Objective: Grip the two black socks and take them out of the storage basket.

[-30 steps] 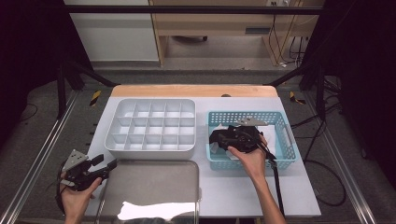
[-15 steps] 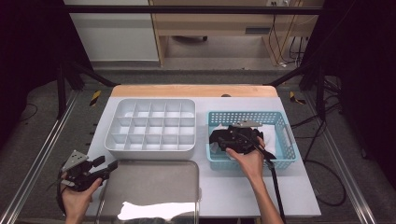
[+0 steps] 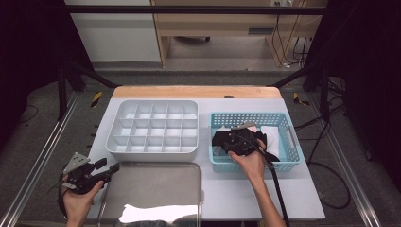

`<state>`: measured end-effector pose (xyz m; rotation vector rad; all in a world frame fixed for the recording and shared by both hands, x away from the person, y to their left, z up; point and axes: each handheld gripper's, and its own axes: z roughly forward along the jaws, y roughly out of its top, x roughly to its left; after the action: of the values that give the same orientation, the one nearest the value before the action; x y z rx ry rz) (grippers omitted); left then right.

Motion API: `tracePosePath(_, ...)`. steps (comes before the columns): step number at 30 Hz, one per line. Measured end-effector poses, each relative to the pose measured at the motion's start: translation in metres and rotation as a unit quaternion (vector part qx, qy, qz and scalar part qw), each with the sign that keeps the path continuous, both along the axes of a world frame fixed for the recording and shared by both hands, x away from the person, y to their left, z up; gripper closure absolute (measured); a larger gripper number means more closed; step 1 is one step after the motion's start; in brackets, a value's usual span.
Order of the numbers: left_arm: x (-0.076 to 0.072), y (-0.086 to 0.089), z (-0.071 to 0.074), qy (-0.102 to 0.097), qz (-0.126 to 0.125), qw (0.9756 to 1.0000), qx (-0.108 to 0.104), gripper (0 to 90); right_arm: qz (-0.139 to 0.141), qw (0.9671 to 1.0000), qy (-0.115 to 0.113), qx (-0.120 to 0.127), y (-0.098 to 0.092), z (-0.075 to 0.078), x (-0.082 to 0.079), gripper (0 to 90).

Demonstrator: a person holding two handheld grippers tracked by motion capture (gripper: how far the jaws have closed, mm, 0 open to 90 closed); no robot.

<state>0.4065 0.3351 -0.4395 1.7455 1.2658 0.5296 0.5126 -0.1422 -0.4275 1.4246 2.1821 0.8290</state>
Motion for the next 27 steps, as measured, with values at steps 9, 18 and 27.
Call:
tracePosePath(9,0.000,0.001,0.000,0.000,0.003,1.0000,-0.001,39.3,0.009,0.9996,0.026,-0.005,-0.001,0.001,0.002,82.4)
tracePosePath(18,0.000,0.002,0.000,-0.002,0.007,1.0000,-0.001,39.7,0.019,0.9991,-0.024,0.030,-0.013,0.015,-0.012,83.2)
tracePosePath(27,-0.001,0.001,0.000,-0.004,0.008,1.0000,-0.002,40.1,0.025,0.9934,-0.081,0.077,-0.028,0.044,-0.027,83.6)
